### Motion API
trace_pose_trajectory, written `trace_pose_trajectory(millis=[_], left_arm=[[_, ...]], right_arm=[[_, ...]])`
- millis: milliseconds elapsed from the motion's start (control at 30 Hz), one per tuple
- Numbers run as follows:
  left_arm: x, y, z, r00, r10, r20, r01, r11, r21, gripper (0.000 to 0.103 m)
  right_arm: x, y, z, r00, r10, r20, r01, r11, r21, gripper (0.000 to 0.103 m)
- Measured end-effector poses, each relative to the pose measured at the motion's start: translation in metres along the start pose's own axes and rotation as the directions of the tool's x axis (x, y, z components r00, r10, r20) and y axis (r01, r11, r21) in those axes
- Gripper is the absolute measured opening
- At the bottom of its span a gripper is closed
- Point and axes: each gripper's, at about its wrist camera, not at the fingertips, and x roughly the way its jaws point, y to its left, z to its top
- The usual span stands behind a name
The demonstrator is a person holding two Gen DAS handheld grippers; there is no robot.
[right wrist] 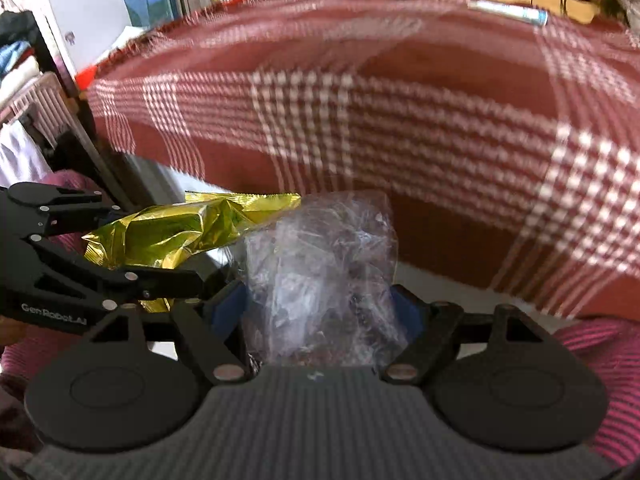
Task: Collect trash
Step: 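Lower both bags into the black trash bag and open both tools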
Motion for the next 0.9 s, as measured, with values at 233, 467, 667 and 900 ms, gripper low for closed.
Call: trace_pose_trajectory(millis=[233, 467, 667, 900], left_arm=[[0.039, 0.008, -0.006, 0.996, -0.004, -0.091, -0.002, 0.998, -0.062, 0.065], [0.05, 0.015, -0.004, 0.994, 0.002, -0.113, -0.01, 0.998, -0.066, 0.069], [0.066, 0.018, -0.004, 0.99, -0.004, -0.143, -0.006, 0.998, -0.067, 0.07], [0.079, 0.016, -0.007, 0.985, 0.005, -0.173, -0.016, 0.998, -0.06, 0.078]], right_arm=[[0.019, -0.006, -0.007, 0.999, -0.01, -0.052, 0.011, 0.999, 0.032, 0.079], [0.03, -0.008, -0.003, 0.998, -0.007, -0.068, 0.01, 0.999, 0.039, 0.079], [0.037, -0.01, -0.003, 0.995, -0.023, -0.096, 0.026, 0.999, 0.033, 0.08], [0.043, -0.011, -0.005, 0.992, -0.038, -0.12, 0.044, 0.998, 0.048, 0.082]])
